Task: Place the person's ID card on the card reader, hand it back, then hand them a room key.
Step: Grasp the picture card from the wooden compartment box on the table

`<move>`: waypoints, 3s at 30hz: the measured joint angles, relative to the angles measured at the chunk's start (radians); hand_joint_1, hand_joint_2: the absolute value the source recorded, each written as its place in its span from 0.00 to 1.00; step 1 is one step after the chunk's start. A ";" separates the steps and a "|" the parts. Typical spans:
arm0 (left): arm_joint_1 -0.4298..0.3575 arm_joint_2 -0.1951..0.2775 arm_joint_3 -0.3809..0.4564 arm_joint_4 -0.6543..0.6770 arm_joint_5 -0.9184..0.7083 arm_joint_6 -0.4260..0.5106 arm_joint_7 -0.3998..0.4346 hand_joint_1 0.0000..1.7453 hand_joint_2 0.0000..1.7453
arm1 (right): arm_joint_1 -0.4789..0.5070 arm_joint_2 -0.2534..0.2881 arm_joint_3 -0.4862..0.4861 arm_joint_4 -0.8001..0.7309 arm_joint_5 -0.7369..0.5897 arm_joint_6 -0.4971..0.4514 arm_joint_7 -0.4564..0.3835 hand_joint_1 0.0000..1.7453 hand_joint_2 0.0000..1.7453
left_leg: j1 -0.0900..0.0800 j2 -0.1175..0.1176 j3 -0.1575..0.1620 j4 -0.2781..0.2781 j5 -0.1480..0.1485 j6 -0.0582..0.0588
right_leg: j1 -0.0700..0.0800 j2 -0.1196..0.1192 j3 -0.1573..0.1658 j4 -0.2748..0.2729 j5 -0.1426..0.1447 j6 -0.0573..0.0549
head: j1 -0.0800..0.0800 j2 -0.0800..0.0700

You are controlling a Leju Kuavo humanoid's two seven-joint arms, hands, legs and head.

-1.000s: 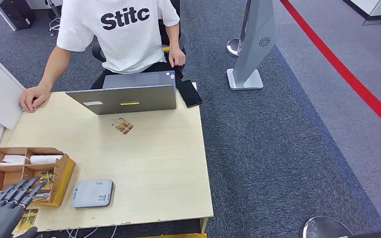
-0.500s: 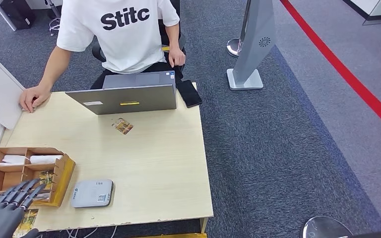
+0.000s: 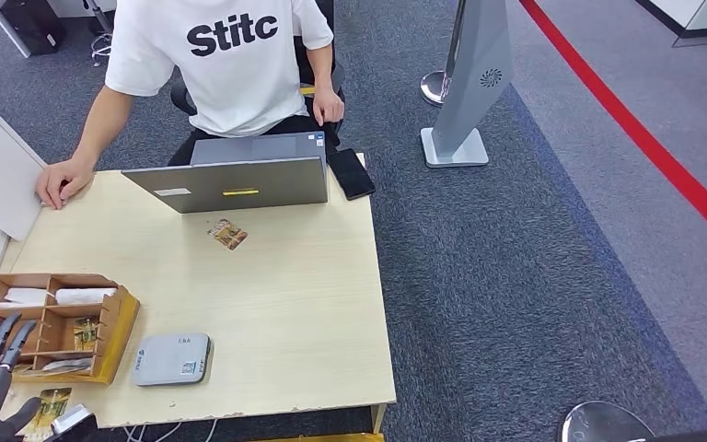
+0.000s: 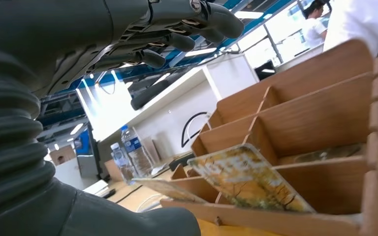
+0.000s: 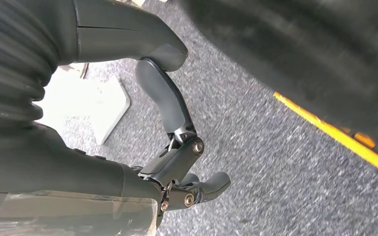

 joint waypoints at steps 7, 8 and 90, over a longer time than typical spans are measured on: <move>-0.018 -0.052 0.048 0.062 0.007 -0.003 -0.032 0.00 1.00 | 0.000 -0.009 0.004 0.000 0.000 0.001 -0.002 0.00 1.00 | 0.000 0.000 0.000 0.000 0.000 0.000 | 0.000 0.000 0.000 0.000 0.000 0.000 | 0.000 0.000; -0.020 -0.057 0.051 0.066 0.007 -0.004 -0.034 0.00 1.00 | 0.000 -0.010 0.004 0.000 0.000 0.001 -0.002 0.00 1.00 | 0.000 0.000 0.000 0.000 0.000 0.000 | 0.000 0.000 0.000 0.000 0.000 0.000 | 0.000 0.000; -0.116 -0.140 0.051 0.139 0.059 -0.042 -0.074 0.00 1.00 | -0.003 -0.008 0.020 0.000 -0.006 -0.026 0.012 0.00 1.00 | 0.000 0.000 0.000 0.000 0.000 0.000 | 0.000 0.000 -0.001 0.000 0.000 0.000 | 0.000 0.000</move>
